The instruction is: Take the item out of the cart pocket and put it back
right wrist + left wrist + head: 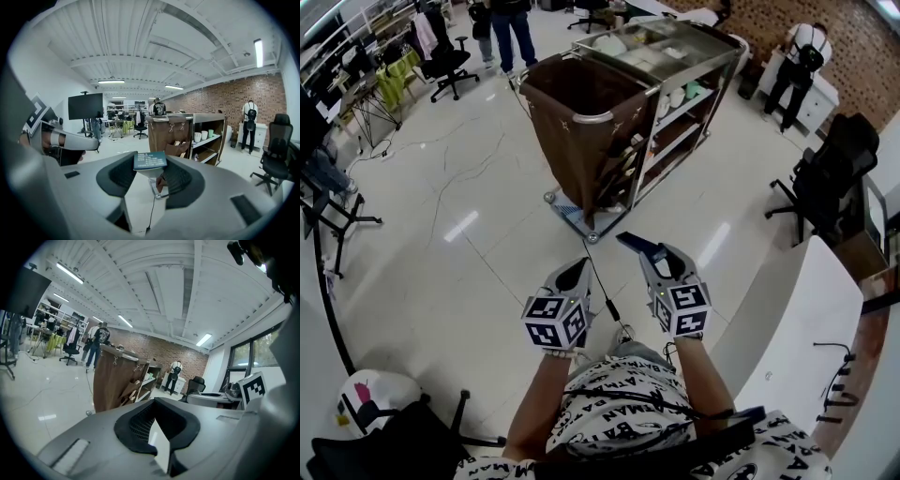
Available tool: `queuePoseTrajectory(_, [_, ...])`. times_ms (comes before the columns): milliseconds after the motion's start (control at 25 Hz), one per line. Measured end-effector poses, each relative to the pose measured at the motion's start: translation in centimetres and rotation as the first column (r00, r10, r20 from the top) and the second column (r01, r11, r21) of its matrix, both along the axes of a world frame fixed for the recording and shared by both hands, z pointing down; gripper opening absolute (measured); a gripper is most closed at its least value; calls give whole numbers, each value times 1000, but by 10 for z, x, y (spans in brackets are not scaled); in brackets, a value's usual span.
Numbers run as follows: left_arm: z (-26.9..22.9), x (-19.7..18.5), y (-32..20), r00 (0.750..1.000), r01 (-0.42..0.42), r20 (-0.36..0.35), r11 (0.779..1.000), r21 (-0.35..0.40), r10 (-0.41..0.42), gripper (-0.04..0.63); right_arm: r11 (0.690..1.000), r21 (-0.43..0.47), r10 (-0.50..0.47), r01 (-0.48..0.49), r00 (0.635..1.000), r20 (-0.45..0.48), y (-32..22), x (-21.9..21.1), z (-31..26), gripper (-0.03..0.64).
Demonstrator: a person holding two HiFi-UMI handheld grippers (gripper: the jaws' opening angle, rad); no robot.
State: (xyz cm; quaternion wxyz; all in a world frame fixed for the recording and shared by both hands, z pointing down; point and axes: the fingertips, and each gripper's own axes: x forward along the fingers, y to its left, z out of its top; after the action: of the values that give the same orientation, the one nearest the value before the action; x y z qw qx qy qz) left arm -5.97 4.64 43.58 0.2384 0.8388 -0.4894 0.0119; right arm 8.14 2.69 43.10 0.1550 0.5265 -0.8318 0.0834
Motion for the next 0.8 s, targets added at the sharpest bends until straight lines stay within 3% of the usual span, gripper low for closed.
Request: queuePoseTrajectory(800, [29, -21, 27, 1000, -4, 25, 999, -49, 5, 0, 998, -67, 5, -6, 1000, -16, 24, -16, 31, 190])
